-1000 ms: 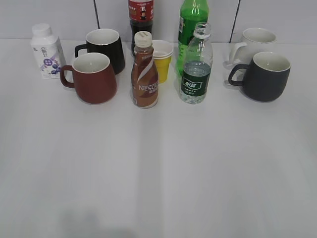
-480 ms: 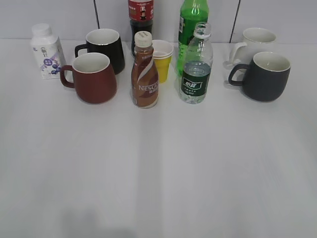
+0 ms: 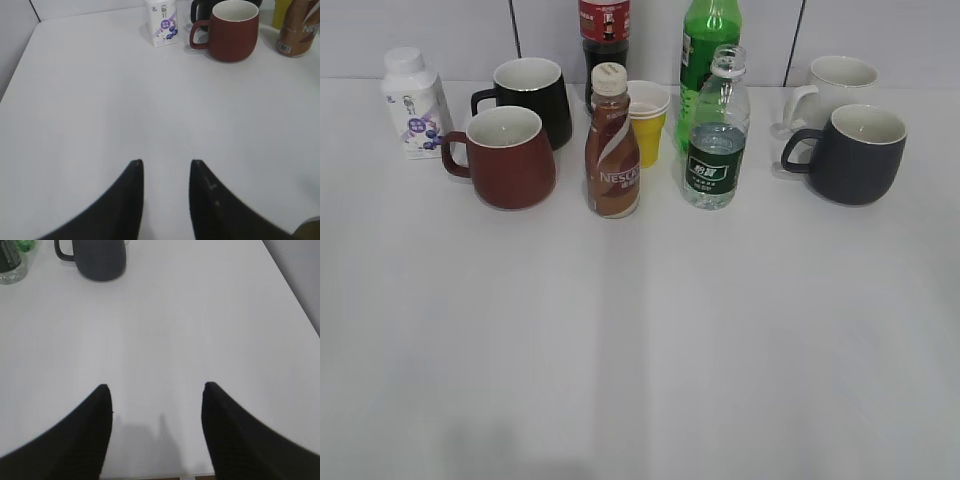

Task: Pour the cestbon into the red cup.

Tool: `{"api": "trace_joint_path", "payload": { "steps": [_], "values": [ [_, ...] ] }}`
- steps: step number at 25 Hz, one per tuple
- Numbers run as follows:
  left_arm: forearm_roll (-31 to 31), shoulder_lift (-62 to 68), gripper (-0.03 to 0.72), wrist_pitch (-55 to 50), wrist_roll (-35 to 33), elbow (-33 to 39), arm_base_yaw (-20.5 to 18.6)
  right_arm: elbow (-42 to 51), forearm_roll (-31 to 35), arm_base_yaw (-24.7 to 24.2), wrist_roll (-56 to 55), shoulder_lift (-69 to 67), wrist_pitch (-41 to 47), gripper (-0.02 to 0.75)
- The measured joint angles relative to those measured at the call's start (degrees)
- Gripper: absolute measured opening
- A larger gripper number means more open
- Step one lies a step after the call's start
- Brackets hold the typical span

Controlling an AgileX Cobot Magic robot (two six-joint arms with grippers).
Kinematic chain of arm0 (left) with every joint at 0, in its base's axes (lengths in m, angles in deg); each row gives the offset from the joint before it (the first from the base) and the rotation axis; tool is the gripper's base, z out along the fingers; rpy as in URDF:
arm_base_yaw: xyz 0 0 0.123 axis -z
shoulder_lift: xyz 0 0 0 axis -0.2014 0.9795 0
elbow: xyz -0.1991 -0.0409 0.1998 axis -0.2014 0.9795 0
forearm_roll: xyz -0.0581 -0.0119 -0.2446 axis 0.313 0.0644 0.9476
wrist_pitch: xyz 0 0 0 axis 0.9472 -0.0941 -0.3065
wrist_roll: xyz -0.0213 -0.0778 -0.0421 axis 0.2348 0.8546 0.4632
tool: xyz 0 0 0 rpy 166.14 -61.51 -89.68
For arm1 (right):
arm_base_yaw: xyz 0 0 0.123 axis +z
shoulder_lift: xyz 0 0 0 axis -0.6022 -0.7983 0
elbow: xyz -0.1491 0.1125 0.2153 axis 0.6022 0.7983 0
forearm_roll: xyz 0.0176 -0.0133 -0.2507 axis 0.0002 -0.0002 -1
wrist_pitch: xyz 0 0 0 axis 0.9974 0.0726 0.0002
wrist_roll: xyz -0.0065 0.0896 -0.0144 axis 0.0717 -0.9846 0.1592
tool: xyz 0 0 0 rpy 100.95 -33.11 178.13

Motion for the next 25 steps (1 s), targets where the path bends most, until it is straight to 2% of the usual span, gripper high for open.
{"api": "trace_joint_path", "payload": {
  "steps": [25],
  "values": [
    [0.0,0.0,0.237,0.0,0.0,0.0,0.0,0.0,0.0,-0.1,0.0,0.0,0.0,0.430]
  ]
}}
